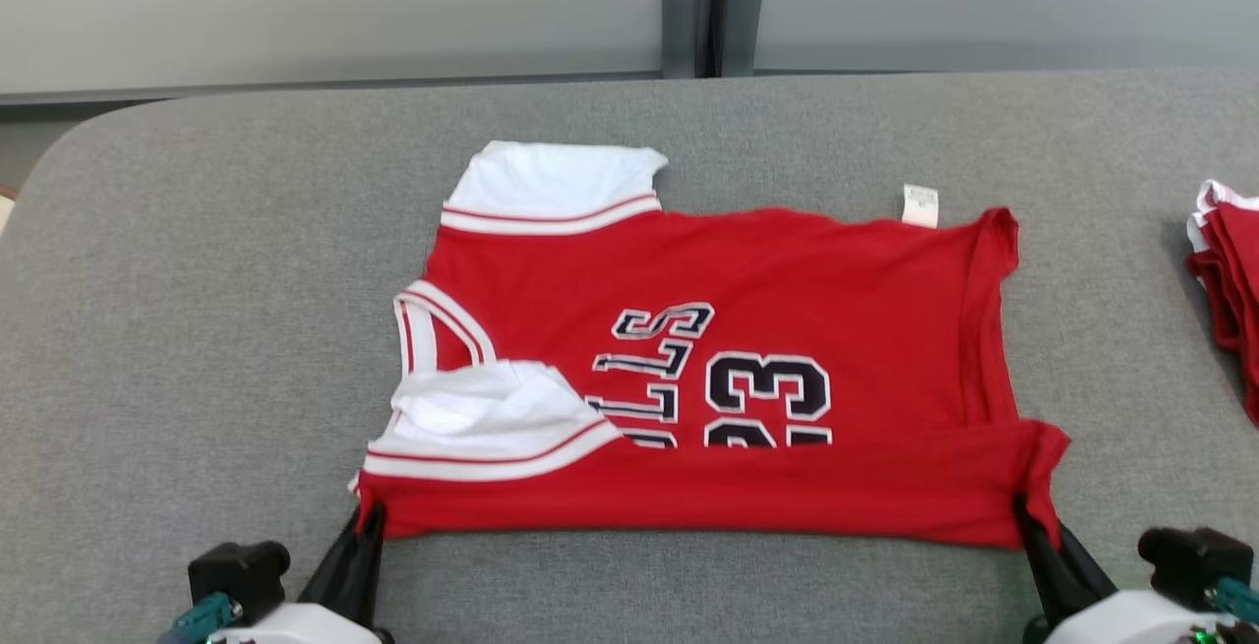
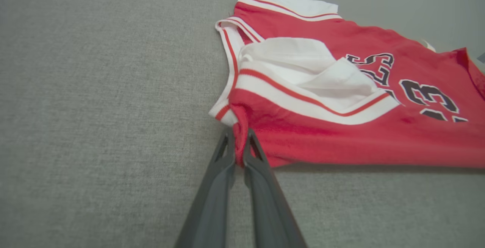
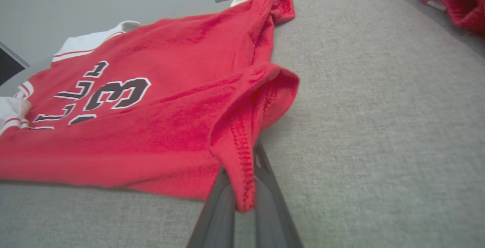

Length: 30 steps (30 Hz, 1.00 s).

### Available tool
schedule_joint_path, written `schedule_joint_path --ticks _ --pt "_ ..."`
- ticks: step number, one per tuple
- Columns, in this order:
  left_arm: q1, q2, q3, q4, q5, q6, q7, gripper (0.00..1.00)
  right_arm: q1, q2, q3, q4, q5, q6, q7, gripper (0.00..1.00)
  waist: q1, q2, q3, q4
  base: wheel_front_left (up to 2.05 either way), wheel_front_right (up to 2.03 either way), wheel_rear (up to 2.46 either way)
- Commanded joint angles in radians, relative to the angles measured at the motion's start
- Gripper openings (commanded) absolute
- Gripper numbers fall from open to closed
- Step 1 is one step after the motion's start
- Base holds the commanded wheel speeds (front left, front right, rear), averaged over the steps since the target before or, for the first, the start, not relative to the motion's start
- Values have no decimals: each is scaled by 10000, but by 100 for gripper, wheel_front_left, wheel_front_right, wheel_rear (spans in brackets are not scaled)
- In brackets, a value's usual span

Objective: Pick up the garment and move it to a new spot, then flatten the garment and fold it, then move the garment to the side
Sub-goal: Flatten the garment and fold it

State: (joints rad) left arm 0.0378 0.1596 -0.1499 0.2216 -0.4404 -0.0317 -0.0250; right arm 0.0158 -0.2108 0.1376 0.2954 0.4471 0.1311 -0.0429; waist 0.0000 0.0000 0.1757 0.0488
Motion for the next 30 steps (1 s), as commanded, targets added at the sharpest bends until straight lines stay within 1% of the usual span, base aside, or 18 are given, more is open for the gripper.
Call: schedule_joint_path --ticks 1,6,9,10,11,12,13,15,16,17,20,24,27,30 --pt "440 106 37 -374 -135 186 284 0 473 -73 -213 -262 37 -8 211 0 0 0 -286 97 0 0 0" --pt "1286 164 -24 -1044 -280 439 1011 0 1249 79 -481 -758 -49 -11 622 0 0 0 -533 155 0 0 0" --pt "1434 192 -117 -1201 -230 483 1145 1 1443 228 -543 -903 33 -11 843 0 0 0 -539 150 0 0 0" --pt "1425 189 -159 -1166 -200 505 1176 50 1433 247 -558 -955 29 -12 899 0 0 0 -529 149 0 0 0" --pt "1359 136 -147 -1164 -208 529 1093 100 1417 254 -581 -1015 -13 -11 920 15 0 0 -532 139 0 0 0" --pt "1267 69 -76 -1193 -217 610 955 100 1382 255 -625 -1080 -93 -11 918 90 0 0 -527 122 0 0 0" --pt "1197 54 -42 -1208 -132 691 834 100 1347 267 -654 -1161 -134 -11 929 100 0 0 -523 98 0 0 0" --pt "1142 16 -19 -1254 -67 768 660 100 1308 256 -739 -1300 -236 -11 857 100 0 0 -528 74 0 0 0" --pt "1060 -80 74 -1371 -58 874 349 100 1282 220 -831 -1429 -384 -11 809 100 0 0 -534 47 0 0 0" --pt "1025 -66 74 -1450 59 881 134 100 1252 231 -864 -1612 -448 -9 731 100 0 0 -542 19 0 0 0" --pt "881 -115 120 -1720 330 1075 -495 100 1167 300 -1095 -2316 -714 -6 430 100 0 0 -562 -48 0 0 0" --pt "471 -42 163 -2197 860 1346 -1217 100 977 292 -1282 -3423 -1273 -5 142 100 0 0 -606 -138 0 0 0" --pt "136 95 176 -2381 1140 1415 -1476 100 762 351 -1242 -4113 -1605 -6 190 100 0 0 -628 -216 0 0 0" --pt "-98 225 103 -2486 1368 1496 -1410 100 667 445 -1268 -4572 -1820 -6 377 100 0 0 -651 -251 0 0 0"
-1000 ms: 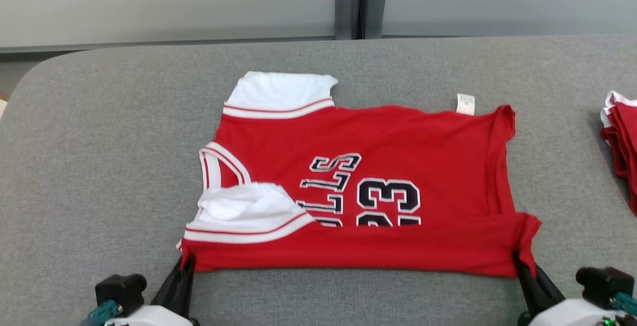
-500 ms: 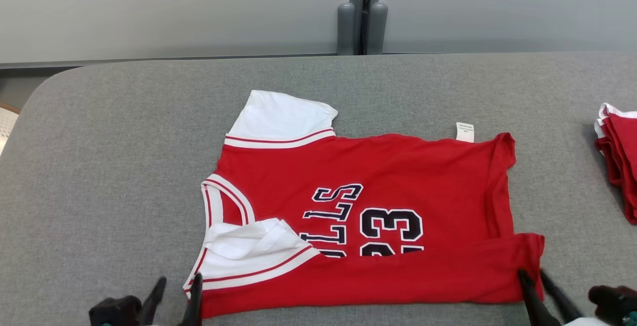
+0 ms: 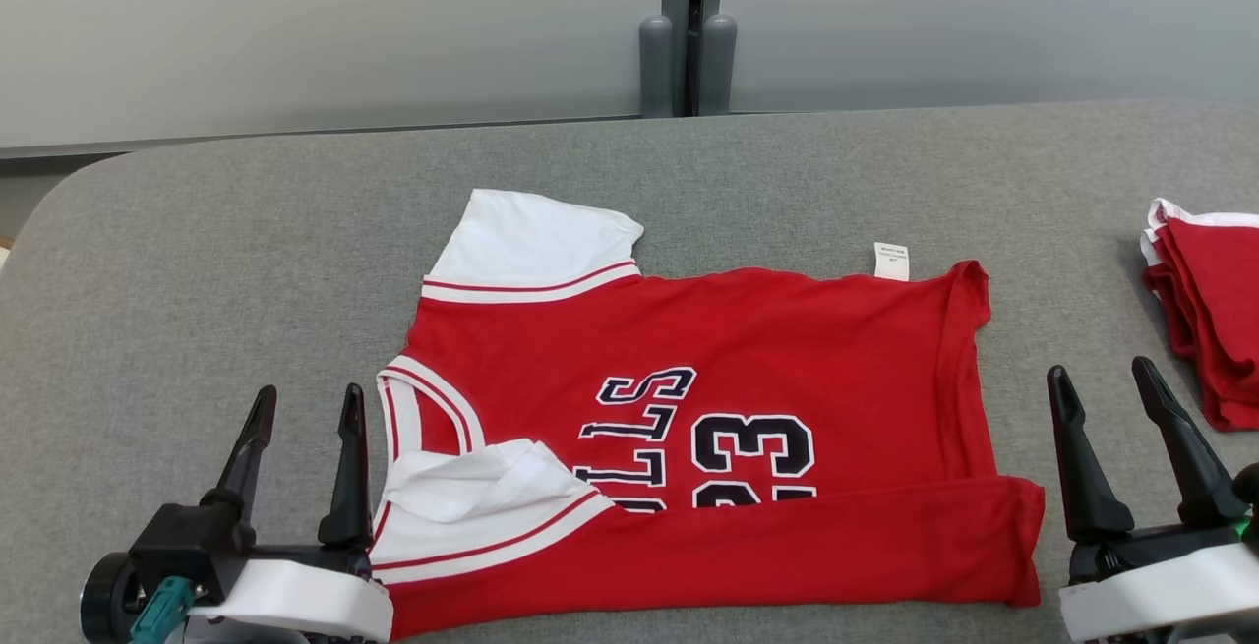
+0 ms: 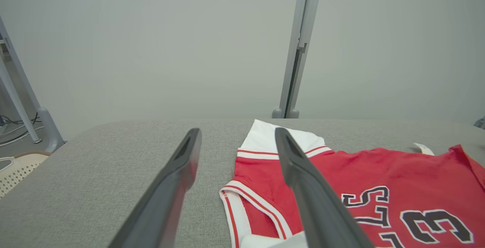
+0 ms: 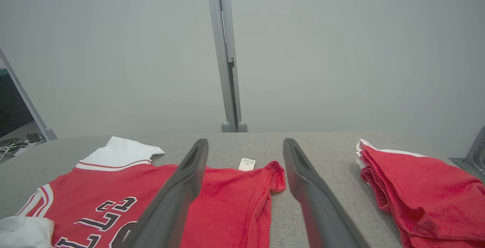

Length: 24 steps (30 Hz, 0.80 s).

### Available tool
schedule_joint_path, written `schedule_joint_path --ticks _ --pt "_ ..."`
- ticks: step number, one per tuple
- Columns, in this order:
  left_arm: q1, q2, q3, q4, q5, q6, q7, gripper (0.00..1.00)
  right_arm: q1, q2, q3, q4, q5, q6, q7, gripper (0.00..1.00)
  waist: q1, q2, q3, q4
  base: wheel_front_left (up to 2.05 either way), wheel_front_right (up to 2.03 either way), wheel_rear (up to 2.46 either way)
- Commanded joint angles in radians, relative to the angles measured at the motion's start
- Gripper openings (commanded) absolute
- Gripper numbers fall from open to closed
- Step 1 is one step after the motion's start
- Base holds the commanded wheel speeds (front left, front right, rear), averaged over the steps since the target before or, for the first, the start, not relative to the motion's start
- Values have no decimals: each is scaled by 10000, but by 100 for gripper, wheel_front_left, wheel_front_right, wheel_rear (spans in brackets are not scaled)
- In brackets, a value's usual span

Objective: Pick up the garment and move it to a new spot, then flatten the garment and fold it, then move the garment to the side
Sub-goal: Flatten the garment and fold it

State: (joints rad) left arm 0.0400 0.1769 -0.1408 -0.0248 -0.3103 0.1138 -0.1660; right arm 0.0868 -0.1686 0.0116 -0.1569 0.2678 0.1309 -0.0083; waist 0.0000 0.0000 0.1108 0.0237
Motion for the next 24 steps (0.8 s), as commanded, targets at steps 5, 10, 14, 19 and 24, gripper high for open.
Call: schedule_joint_path --ticks 5,10,14,19,24 --pt "-275 155 15 -48 209 197 103 100 -1 241 -73 -320 -182 -4 237 100 0 0 52 -71 0 0 0" --pt "-332 143 -41 -38 218 265 111 100 -11 393 -43 -340 -250 -4 248 100 0 0 171 -68 0 0 0" --pt "-668 119 -173 54 141 98 115 100 -133 465 -113 -370 -225 -4 328 100 0 0 468 -18 0 0 0" --pt "-2193 -30 -528 737 19 -390 375 100 -429 574 -140 -547 -225 -4 391 100 0 0 1367 -3 0 0 0" --pt "-4455 -250 -849 2234 -183 -1001 607 100 -1072 613 103 -654 -298 -4 317 100 0 0 2506 -322 0 0 0"
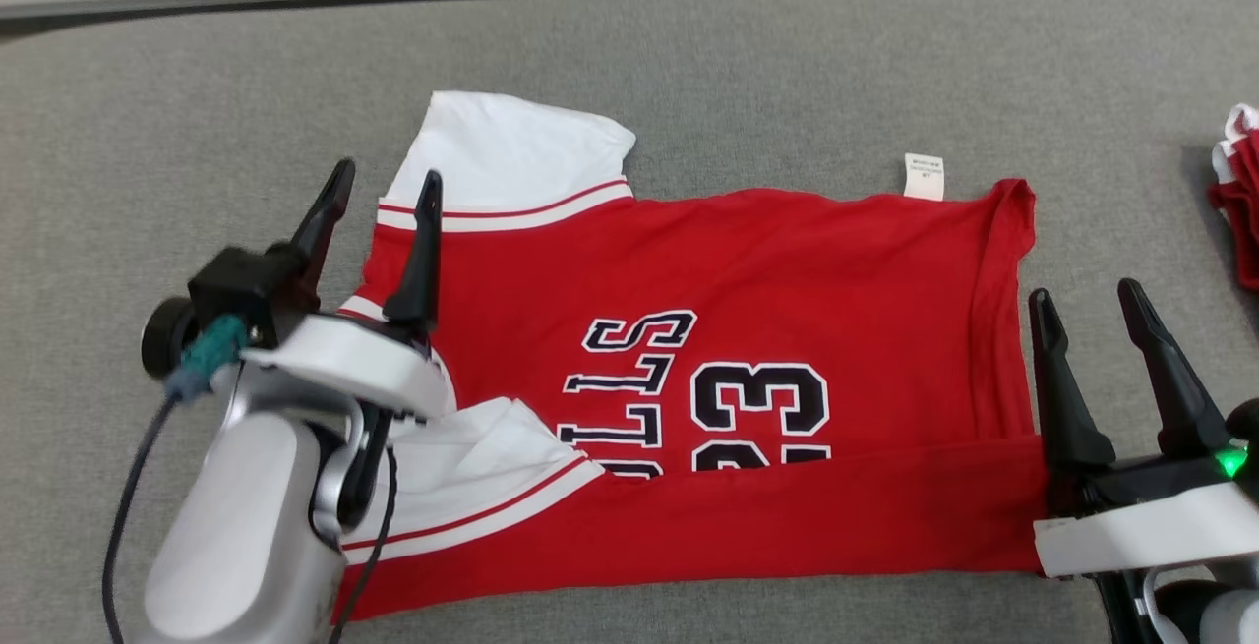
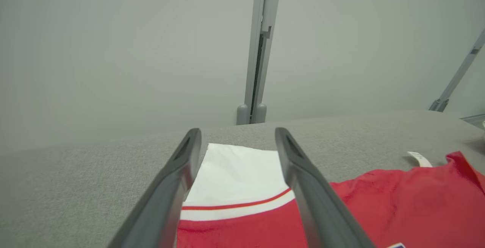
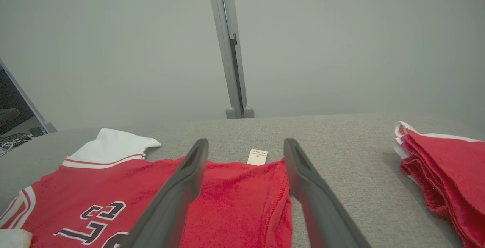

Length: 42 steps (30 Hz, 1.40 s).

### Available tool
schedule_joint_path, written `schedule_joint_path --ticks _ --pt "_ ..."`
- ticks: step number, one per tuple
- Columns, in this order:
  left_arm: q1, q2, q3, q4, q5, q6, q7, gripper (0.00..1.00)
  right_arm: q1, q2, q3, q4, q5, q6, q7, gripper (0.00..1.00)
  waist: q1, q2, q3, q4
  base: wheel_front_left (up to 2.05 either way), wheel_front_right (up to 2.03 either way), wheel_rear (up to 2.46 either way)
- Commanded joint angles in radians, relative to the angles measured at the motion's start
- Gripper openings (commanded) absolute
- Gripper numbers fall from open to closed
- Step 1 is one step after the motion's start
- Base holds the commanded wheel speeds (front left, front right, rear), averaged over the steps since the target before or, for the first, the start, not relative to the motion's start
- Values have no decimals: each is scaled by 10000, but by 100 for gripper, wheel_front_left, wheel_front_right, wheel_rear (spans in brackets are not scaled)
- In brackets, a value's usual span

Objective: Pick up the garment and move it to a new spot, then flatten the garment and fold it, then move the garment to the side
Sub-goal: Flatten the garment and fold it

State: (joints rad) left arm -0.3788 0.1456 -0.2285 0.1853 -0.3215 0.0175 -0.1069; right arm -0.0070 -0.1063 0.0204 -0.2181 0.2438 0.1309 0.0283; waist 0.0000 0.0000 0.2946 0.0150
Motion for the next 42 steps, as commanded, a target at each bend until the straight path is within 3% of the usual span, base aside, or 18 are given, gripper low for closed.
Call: schedule_joint_path --ticks 1,11,20,21,22,23,28,33,42 --pt "-731 27 -2 529 -112 -156 87 100 -271 2 43 -10 -75 -4 -101 100 0 0 876 -308 0 0 0" --pt "-4462 26 -367 4353 -47 -963 585 100 -1142 113 366 341 -13 -3 -426 100 0 0 2205 -851 0 0 0" --pt "-6249 74 -629 7979 -79 -1125 1562 100 -1597 190 616 902 123 -4 -676 100 0 0 2548 -1058 0 0 0" --pt "-6324 41 -669 8226 -100 -1154 1650 69 -1610 187 604 942 134 -3 -679 100 0 0 2535 -1062 0 0 0" --pt "-6418 5 -731 8434 -95 -1205 1693 24 -1627 165 568 973 147 -4 -670 100 0 0 2517 -1055 0 0 0" --pt "-6466 -30 -797 8606 -88 -1231 1712 0 -1645 130 510 1025 171 -4 -653 100 0 0 2494 -1043 0 0 0" --pt "-6835 -28 -1032 9094 27 -1319 1222 0 -1973 -140 224 1207 368 -4 -475 100 0 0 2359 -1010 0 0 0" --pt "-7026 -208 -1091 9432 -145 -1368 778 0 -2809 -862 -250 1757 535 -3 -168 100 0 0 2270 -821 0 0 0" --pt "-7234 -604 -1345 9817 -367 -1451 33 0 -5217 -1779 668 4191 1360 -4 835 100 0 0 2359 -299 0 0 0"
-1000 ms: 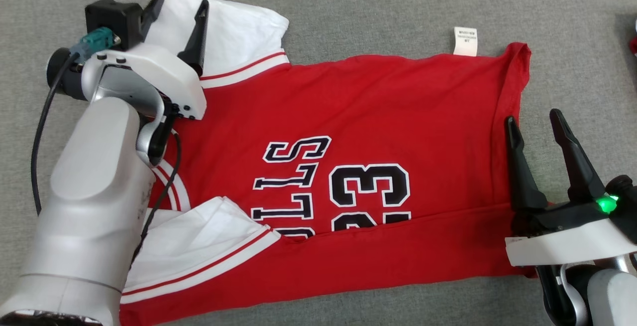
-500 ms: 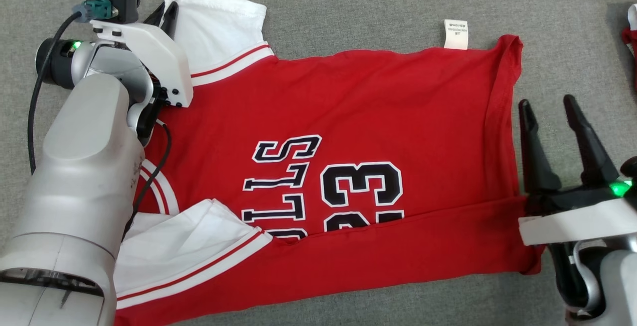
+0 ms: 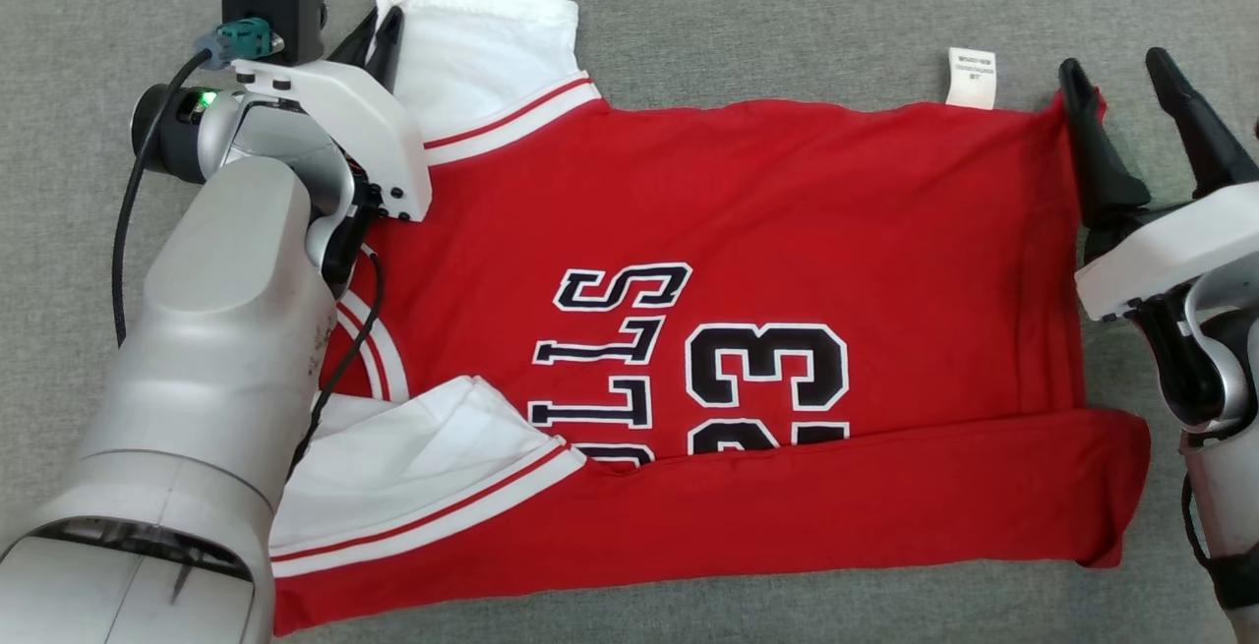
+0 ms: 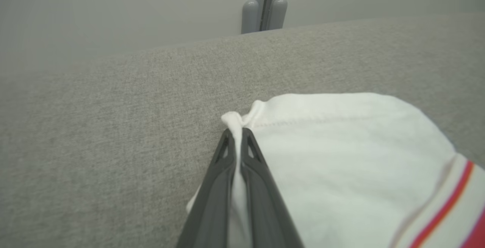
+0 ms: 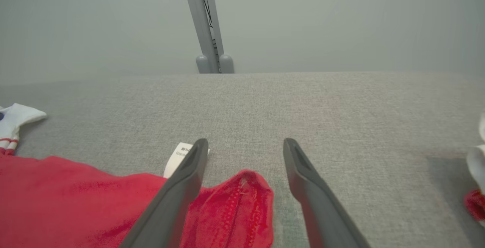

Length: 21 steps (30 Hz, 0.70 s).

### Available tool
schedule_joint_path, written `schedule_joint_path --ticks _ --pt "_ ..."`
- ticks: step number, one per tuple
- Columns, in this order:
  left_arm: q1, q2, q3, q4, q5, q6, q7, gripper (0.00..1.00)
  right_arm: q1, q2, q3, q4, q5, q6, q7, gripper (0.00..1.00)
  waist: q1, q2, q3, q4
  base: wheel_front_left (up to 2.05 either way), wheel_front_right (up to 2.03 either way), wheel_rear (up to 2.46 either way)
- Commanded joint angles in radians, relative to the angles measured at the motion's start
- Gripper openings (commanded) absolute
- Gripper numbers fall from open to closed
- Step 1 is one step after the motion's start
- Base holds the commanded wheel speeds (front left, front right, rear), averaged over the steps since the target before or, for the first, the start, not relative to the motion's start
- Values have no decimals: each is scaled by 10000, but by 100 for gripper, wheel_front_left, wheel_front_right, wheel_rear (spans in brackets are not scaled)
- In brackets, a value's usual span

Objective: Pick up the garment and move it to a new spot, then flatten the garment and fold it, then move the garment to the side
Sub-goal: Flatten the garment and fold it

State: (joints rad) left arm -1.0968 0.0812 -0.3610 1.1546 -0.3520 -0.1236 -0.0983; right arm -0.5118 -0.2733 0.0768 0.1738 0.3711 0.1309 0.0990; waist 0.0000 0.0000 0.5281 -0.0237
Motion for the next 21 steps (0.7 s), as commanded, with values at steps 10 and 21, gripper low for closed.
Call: schedule_joint_path --ticks 10,21 --pt "-52 -191 -357 349 -406 -58 -858 0 -641 -721 587 1556 934 -4 1701 0 0 0 -44 409 0 0 0" --pt "96 -54 -93 -426 -792 -63 -1643 0 -683 -616 -71 719 1065 -4 769 0 0 0 -342 529 0 0 0"
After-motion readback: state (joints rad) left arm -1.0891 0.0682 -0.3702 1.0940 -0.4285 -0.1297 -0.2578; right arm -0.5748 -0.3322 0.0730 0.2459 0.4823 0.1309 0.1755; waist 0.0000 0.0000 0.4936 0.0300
